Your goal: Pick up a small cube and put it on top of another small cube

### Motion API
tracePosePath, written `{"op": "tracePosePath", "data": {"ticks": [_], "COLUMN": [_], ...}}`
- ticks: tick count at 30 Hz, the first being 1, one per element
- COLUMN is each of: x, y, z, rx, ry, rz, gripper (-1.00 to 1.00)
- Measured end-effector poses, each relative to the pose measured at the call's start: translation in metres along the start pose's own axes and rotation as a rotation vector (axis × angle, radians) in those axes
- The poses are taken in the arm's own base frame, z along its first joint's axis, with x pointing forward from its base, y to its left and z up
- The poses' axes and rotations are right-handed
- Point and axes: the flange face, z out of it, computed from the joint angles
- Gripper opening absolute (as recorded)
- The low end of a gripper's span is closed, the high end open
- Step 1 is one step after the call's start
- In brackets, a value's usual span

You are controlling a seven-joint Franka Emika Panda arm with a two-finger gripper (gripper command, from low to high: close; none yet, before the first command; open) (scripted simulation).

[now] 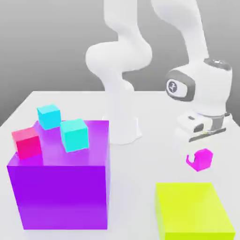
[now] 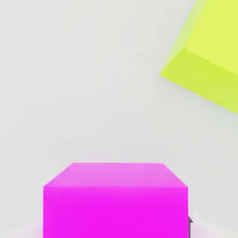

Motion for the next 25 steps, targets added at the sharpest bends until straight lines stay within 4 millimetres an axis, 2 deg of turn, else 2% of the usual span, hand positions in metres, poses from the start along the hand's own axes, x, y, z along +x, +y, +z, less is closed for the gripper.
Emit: {"op": "tracePosePath", "data": {"ticks": [2, 6, 8, 11, 14, 18, 19, 21, 22, 25], "x": [0.047, 0.121, 0.154, 0.195, 0.221, 0.234, 0.234, 0.234, 0.233, 0.233], "y": [0.02, 0.066, 0.099, 0.161, 0.231, 0.333, 0.348, 0.358, 0.36, 0.36], "z": [-0.021, -0.067, -0.091, -0.128, -0.164, -0.208, -0.204, -0.181, -0.169, -0.169], "rx": [0.0, -0.001, -0.002, -0.003, -0.001, 0.003, 0.004, 0.005, 0.004, 0.004], "ry": [0.003, 0.005, 0.005, 0.004, 0.0, -0.007, -0.008, -0.009, -0.009, -0.009], "rz": [0.053, 0.11, 0.144, 0.206, 0.269, 0.357, 0.369, 0.378, 0.38, 0.38], "gripper": [-1.0, -1.0, -1.0, -1.0, -1.0, -1.0, -1.0, -1.0, 1.0, 1.0]}}
